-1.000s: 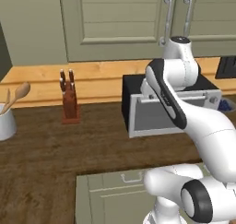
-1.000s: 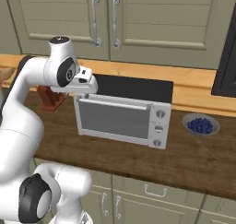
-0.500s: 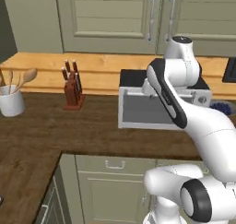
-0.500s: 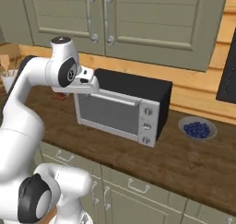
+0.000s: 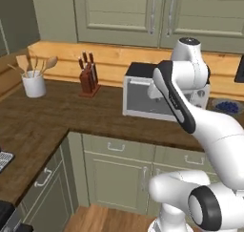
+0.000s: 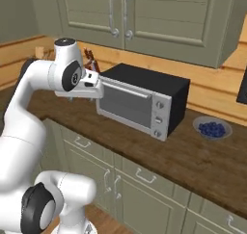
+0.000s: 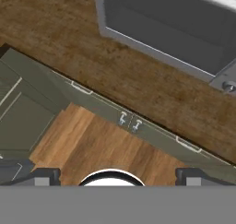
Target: Take a straw from the drawer in front and place it inside the glass cup on the dining counter.
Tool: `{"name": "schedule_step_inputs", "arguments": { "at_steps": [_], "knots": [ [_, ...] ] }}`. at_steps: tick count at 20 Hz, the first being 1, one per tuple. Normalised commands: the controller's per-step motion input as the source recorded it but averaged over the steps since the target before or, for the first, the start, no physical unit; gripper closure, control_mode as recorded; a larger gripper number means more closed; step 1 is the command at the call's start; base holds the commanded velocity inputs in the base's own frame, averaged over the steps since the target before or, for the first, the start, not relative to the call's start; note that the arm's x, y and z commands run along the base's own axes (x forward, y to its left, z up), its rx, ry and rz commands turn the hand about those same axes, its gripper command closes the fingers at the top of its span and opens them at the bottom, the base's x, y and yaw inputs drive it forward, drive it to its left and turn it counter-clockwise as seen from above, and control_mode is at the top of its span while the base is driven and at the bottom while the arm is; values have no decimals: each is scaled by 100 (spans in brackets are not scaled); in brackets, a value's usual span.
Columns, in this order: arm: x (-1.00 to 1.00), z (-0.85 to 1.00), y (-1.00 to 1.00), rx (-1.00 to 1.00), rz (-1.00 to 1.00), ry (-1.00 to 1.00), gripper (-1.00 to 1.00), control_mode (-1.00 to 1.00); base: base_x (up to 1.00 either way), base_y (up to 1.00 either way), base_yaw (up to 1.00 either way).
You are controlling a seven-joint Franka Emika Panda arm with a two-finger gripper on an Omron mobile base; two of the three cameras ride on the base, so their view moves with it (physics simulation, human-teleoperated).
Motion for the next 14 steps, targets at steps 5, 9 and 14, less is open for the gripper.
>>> {"name": "schedule_step_inputs", "arguments": {
  "at_steps": [5, 9, 14],
  "knots": [
    [0, 0, 0, 0, 0, 0, -100, 100, -42, -6, 34],
    [0, 0, 0, 0, 0, 0, -100, 100, -22, -39, 42],
    [0, 0, 0, 0, 0, 0, -100, 100, -5, -54, 39]
  ]
}}
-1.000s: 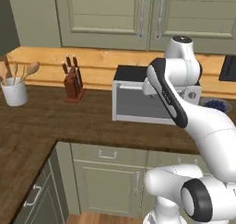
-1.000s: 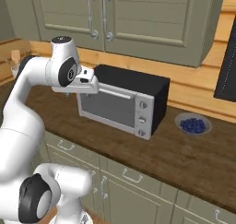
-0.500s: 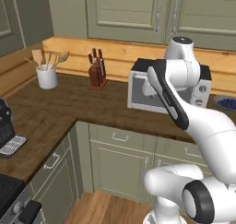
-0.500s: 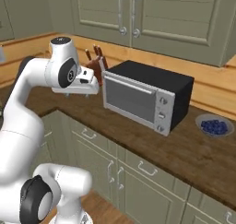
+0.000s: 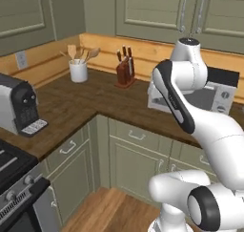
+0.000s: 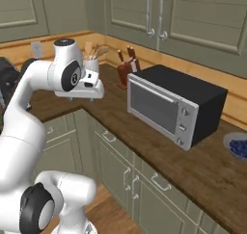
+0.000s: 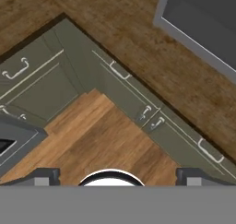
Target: Take a straw from the drawer in front and place it inside the glass cup on the dining counter.
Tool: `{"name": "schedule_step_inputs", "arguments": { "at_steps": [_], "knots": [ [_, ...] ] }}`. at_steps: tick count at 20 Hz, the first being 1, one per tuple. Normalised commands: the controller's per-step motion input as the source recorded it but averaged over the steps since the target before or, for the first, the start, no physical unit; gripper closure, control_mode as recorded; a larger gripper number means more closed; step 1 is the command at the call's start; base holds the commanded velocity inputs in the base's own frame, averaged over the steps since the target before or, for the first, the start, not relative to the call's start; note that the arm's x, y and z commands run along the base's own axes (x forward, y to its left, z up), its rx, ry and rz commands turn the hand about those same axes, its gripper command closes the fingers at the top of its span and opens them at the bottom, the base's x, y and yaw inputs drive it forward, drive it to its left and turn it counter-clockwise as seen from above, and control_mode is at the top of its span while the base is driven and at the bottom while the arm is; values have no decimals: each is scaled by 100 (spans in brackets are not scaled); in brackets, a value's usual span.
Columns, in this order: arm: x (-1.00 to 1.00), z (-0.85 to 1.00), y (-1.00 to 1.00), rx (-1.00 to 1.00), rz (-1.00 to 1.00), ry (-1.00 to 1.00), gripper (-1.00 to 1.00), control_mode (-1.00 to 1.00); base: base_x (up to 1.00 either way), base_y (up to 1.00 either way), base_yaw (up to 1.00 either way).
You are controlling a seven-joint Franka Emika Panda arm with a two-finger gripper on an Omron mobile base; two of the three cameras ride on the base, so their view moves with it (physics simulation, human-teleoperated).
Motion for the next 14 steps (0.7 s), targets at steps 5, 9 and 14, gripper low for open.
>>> {"name": "schedule_step_inputs", "arguments": {
  "at_steps": [5, 9, 14],
  "knots": [
    [0, 0, 0, 0, 0, 0, -100, 100, 0, -48, 34],
    [0, 0, 0, 0, 0, 0, -100, 100, 3, -16, 22],
    [0, 0, 0, 0, 0, 0, -100, 100, 3, -44, 31]
  ]
}}
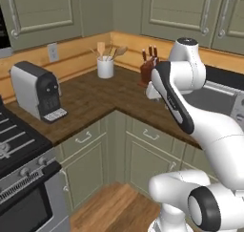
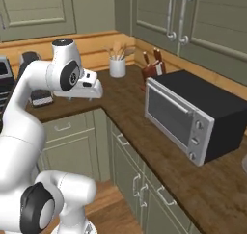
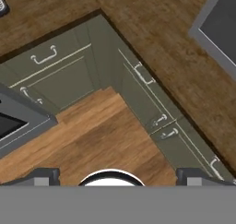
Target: Take a straw from the drawer in front and place it inside the glass cup on the dining counter.
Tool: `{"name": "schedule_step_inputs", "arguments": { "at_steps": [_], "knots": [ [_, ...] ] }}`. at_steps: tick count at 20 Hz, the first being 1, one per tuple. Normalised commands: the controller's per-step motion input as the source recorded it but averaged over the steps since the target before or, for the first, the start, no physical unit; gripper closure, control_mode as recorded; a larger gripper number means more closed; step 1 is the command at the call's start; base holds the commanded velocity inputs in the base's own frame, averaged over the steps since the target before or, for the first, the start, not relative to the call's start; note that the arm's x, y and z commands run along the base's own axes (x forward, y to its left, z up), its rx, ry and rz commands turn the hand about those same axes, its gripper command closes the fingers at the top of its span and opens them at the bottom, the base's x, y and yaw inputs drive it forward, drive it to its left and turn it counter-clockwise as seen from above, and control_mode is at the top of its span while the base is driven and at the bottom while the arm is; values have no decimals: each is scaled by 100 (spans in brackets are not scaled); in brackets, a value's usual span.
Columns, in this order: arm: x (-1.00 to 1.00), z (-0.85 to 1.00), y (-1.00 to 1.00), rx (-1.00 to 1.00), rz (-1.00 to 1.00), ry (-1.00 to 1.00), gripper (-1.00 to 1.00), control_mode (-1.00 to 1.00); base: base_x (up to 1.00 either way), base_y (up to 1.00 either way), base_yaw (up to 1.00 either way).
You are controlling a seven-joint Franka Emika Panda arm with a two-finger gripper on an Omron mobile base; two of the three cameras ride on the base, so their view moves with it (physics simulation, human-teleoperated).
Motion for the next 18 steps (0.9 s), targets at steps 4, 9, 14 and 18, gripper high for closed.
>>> {"name": "schedule_step_inputs", "arguments": {
  "at_steps": [4, 9, 14, 18],
  "knots": [
    [0, 0, 0, 0, 0, 0, -100, 100, 3, -65, 30],
    [0, 0, 0, 0, 0, 0, -100, 100, 0, -73, 24],
    [0, 0, 0, 0, 0, 0, -100, 100, 0, -62, 22],
    [0, 0, 0, 0, 0, 0, -100, 100, 0, -45, 26]
  ]
}}
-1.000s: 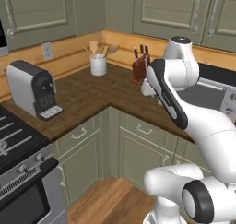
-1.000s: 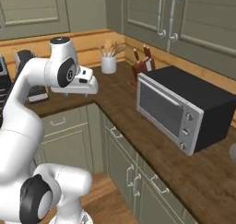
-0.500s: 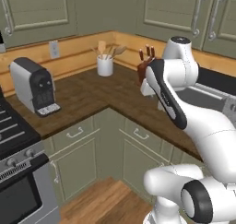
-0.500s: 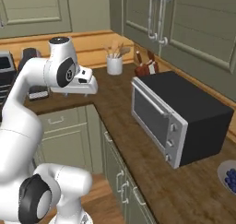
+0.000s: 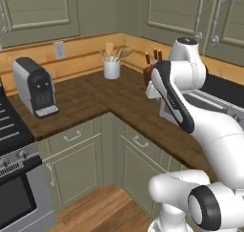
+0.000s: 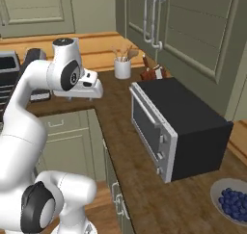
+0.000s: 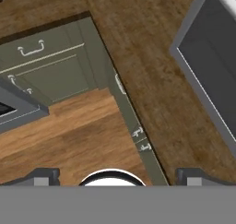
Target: Take a straw from the drawer in front and place it inside the glass cup on the dining counter.
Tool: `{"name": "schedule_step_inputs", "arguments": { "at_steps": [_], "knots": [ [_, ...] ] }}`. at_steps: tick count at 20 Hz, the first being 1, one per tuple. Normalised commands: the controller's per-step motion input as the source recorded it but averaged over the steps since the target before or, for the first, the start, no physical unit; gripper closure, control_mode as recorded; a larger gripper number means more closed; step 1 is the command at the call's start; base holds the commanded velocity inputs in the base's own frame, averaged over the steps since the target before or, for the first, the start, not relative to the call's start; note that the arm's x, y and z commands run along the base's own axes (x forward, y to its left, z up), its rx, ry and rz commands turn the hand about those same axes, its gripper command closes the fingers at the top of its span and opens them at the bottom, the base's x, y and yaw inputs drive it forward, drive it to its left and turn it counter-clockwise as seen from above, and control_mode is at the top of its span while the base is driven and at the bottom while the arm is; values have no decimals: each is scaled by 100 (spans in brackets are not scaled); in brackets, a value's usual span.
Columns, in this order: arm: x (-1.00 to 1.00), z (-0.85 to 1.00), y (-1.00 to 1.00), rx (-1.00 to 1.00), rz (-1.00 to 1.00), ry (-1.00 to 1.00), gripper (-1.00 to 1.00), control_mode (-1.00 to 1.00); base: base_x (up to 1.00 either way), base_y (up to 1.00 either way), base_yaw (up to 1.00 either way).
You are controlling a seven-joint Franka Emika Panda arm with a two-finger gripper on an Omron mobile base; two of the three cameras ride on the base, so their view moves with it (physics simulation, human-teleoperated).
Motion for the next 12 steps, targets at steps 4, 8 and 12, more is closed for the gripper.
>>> {"name": "schedule_step_inputs", "arguments": {
  "at_steps": [4, 8, 12],
  "knots": [
    [0, 0, 0, 0, 0, 0, -100, 100, 0, -38, 27],
    [0, 0, 0, 0, 0, 0, -100, 100, 0, -33, 28],
    [0, 0, 0, 0, 0, 0, -100, 100, 0, -42, 26]
  ]
}}
